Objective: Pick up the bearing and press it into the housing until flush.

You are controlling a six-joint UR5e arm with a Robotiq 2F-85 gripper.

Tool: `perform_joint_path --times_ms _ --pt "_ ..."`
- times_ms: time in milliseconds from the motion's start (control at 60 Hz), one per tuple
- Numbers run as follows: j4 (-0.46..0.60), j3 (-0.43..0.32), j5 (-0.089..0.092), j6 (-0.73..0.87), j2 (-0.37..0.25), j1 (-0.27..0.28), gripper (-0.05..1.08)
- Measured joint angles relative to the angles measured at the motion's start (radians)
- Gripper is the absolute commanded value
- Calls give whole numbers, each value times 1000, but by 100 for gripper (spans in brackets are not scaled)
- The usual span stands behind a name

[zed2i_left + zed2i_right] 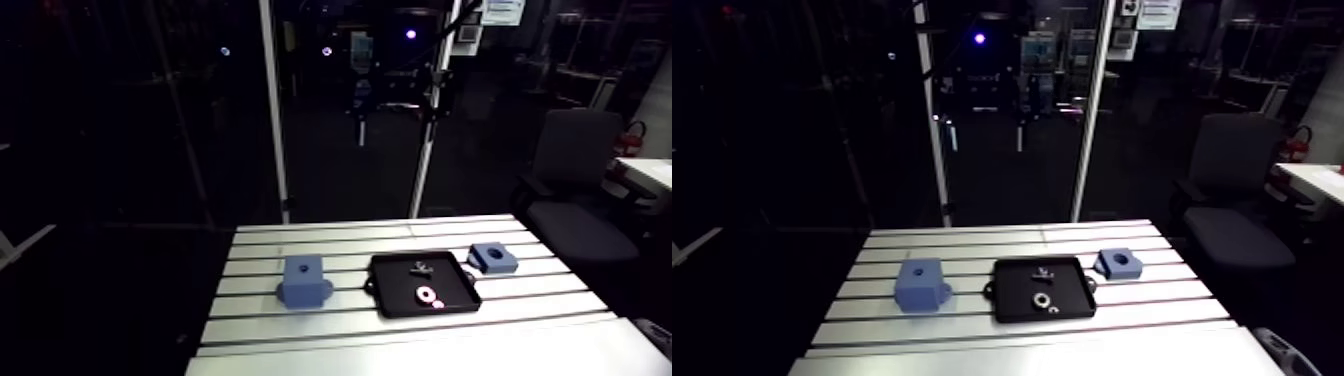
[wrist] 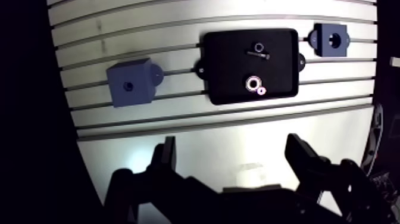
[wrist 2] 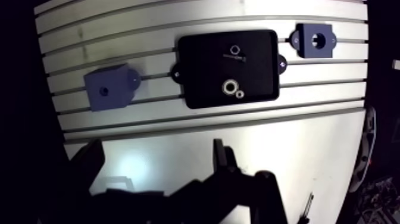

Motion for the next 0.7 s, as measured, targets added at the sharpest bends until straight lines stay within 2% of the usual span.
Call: perform_joint_path --times_ms 50,167,300,450,700 --pt "7 -6 4 1 1 2 1" --pt "65 -55 36 6 7 18 1" --pt "103 -86 57 11 11 27 1" --pt "119 -99 67 12 13 32 1" --pt "123 -98 69 10 14 33 1"
